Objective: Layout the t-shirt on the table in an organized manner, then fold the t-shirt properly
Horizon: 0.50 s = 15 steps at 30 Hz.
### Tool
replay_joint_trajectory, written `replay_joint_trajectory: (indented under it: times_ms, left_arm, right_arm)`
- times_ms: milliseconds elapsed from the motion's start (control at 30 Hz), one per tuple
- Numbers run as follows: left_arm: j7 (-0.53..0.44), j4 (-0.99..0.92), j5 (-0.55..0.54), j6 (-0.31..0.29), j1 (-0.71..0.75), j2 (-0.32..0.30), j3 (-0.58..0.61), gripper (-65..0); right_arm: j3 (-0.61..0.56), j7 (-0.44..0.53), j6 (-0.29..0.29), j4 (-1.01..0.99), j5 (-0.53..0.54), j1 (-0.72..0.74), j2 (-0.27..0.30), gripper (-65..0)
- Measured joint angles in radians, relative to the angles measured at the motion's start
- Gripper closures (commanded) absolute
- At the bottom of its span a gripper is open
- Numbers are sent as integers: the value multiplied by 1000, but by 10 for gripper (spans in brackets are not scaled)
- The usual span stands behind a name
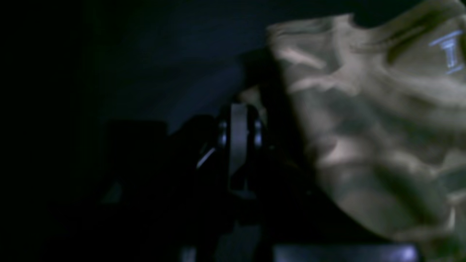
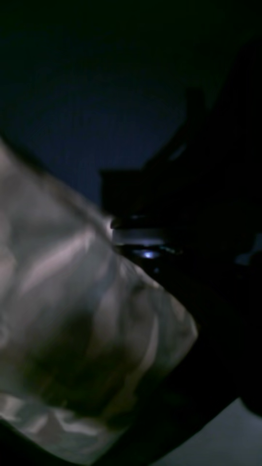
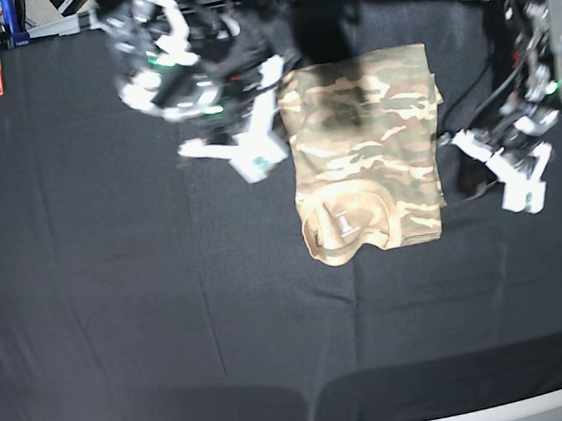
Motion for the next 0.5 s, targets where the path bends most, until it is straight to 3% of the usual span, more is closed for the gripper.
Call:
replay_joint_trajectory:
  times_ms: [200, 300, 367, 500]
  left_arm:
    - [70, 209, -98, -1, 265, 8, -158, 0]
    - [83, 318, -99, 2, 404, 13, -257, 0]
    - [119, 384, -115, 0, 495, 24, -306, 0]
    - [191, 444, -177, -50, 653, 28, -333, 0]
  right_arm:
    - [211, -42, 1, 171, 4, -166, -1, 0]
    - [301, -109, -3, 254, 16, -264, -2, 0]
    - [353, -161, 3, 314, 83, -341, -2, 0]
    - [422, -269, 29, 398, 141, -494, -1, 0]
